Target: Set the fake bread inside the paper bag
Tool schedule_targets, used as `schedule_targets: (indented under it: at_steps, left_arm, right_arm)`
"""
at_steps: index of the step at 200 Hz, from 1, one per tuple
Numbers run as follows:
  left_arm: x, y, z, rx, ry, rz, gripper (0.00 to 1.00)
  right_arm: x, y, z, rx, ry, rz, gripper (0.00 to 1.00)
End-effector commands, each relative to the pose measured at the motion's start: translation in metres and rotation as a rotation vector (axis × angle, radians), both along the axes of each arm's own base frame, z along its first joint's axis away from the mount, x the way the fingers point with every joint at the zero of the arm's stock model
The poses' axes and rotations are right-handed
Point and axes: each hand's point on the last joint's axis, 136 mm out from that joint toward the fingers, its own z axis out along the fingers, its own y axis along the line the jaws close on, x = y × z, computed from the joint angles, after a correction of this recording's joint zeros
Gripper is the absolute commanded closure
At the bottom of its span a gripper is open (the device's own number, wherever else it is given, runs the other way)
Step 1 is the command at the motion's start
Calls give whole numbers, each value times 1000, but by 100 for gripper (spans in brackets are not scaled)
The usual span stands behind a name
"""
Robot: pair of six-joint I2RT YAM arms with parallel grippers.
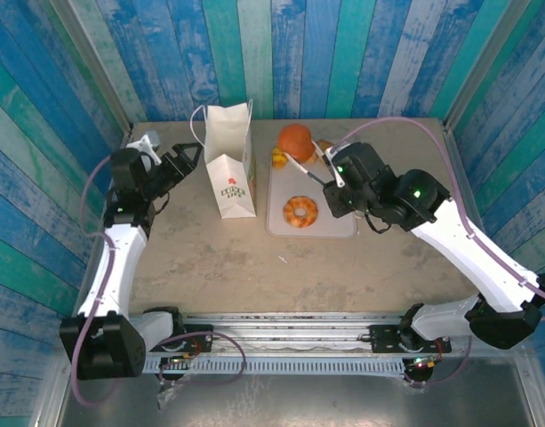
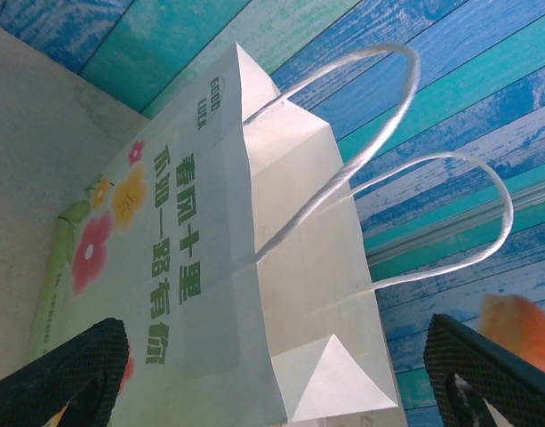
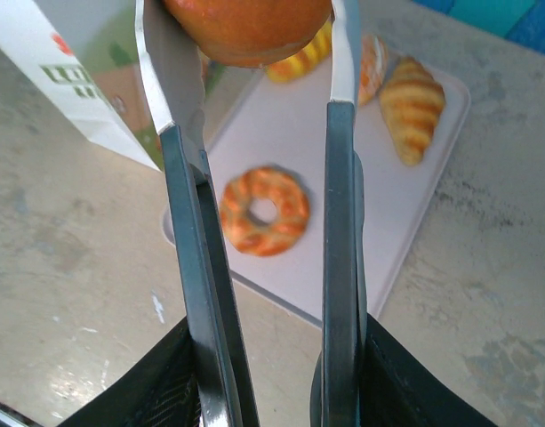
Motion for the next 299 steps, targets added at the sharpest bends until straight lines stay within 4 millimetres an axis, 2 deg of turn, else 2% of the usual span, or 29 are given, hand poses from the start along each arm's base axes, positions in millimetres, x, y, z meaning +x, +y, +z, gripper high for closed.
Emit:
schedule_targets:
  at_steps: [1,28,53,61,66,86,127,172,188,220,270,299]
  left_arm:
    - [13,-9,15,-28,-45,-67,14]
    - [21,-15,9,-28,-31,-88,16]
    - [25,-17,7,-26,-31,-84,17]
    - [26,-17,7,-25,-34,-77,17]
    - [32,-16,-3,-28,-7,-73,18]
    - [37,-16,-7,-35,-2,-64,19]
    - [48,-17,-15,-49,13,-57,24]
    - [52,-16,-26,-62,28,-41,27]
    - [52,-13,-31,-48,40,-25,28]
    - [51,-10,-36,-26,57,-16,38]
    - [51,-7,-44,1,75,0,54]
    - [50,-4,-44,17,78,15,59]
  right_arm:
    - [0,9,40,59,-99,24,57]
    - [1,30,73,125,-183,79,57]
    - [3,56,93,185,-222,133,57]
    - [5,65,97,203,-228,146,58]
    - [6,71,100,217,-231,152,57]
    - [11,97,105,276,-233,184,58]
    - [30,144,104,388,-215,204,58]
    - [53,181,79,426,-160,161,58]
    - [60,187,66,416,-148,145,58]
    - [81,179,32,390,-78,73,59]
    - [94,164,-9,356,19,39,59]
    - [98,152,-30,304,68,20,59]
